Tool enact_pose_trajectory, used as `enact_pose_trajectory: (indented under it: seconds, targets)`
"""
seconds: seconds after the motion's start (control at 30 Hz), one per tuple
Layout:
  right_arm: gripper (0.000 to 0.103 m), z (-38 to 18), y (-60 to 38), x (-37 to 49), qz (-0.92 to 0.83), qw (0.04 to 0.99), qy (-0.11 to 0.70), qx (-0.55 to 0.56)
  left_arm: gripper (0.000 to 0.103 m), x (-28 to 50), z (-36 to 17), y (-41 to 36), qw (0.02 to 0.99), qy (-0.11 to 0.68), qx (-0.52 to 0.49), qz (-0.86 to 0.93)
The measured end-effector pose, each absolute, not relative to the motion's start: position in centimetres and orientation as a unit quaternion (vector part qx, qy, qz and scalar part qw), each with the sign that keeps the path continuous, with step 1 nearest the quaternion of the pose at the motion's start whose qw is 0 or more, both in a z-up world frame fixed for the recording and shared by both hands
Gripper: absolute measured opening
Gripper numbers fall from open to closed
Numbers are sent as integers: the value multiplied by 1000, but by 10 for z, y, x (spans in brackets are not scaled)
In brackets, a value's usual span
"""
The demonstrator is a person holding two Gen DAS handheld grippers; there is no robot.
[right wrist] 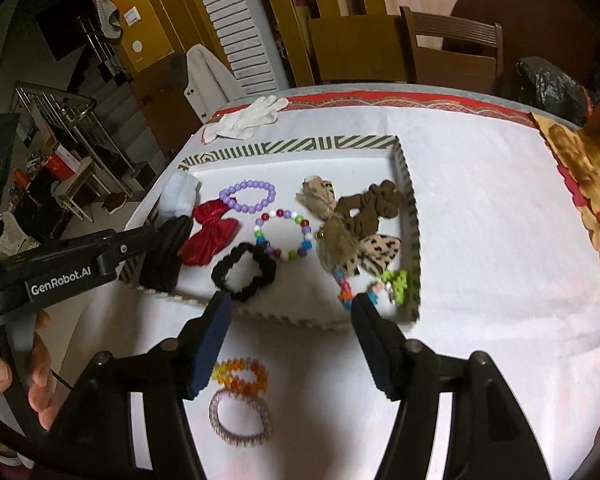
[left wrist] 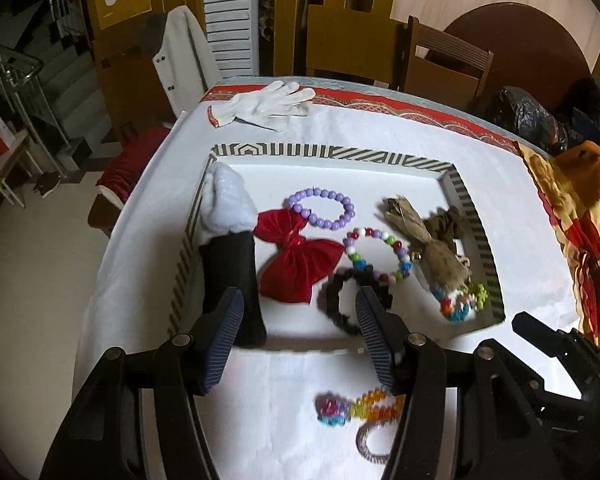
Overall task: Organize jewelry
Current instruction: 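Move left tool toward rainbow bead bracelet while right tool approaches silver coil bracelet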
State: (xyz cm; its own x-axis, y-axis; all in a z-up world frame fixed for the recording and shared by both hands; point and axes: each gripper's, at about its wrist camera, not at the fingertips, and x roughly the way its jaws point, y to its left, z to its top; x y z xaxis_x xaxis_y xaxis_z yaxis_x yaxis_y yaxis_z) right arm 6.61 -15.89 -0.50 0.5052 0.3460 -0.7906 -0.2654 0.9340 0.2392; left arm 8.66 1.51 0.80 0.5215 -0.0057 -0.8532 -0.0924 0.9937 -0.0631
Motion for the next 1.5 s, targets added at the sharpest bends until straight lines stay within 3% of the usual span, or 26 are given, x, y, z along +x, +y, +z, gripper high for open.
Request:
enact_pose_trajectory:
  seconds: [0.73, 1.5]
  targets:
    - [66, 3, -164, -2, 193, 863, 467, 15, 71, 7, 13, 5, 875, 480, -46, 33]
    - [66, 1, -165, -17, 205, 854, 478, -1, 71, -11, 8, 7, 869, 491, -49, 37]
